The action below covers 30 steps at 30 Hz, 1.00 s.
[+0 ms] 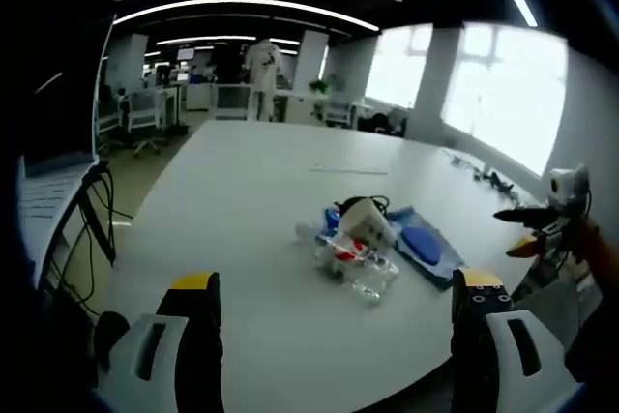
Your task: Arrange the tabletop items into an orderly group along one side of the table until the central work area is clear of visible clutter.
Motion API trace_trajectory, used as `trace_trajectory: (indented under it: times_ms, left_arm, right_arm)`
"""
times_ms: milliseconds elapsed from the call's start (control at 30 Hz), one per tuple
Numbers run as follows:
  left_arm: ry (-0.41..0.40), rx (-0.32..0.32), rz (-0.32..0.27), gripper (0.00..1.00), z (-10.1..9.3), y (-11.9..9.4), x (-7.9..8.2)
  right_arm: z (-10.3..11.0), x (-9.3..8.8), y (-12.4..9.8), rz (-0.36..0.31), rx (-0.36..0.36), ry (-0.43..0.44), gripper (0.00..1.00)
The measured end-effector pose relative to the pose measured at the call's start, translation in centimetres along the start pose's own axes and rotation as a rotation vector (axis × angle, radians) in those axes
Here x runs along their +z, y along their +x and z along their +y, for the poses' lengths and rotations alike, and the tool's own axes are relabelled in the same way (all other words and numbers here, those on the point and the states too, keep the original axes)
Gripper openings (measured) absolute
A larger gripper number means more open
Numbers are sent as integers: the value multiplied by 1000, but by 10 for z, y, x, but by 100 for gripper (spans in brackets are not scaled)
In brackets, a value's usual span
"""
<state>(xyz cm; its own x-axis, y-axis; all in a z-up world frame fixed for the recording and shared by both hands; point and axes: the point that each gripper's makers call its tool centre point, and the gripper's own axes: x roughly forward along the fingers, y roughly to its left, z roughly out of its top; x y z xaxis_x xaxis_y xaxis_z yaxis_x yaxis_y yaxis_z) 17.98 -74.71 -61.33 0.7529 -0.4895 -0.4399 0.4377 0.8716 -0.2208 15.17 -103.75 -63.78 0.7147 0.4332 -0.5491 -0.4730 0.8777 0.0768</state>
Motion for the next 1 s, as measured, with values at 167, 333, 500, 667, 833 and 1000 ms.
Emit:
trace_trajectory:
  times_ms: [167,333,500,667,833,1000]
  left_arm:
    - [16,-1,1,99,-1,0,2]
    - [12,3,-7,99,0,-1,3]
    - [9,2,-1,99,1,-2,-1]
    - [9,9,-22,99,5,-6,2]
    - [19,-1,-12,99,5,-6,0]
    - [19,-7,-7,99,5,-2,-1]
  right_arm:
    - [0,1,-1,-14,6,4,95]
    - [0,0,1,-6,12,8,95]
    - [3,5,5,-11,20,2,95]
    - [8,8,9,-6,29,-14,94]
    - [12,12,13,-4,44,-22,94]
    - [12,14,16,-11,47,-13,93]
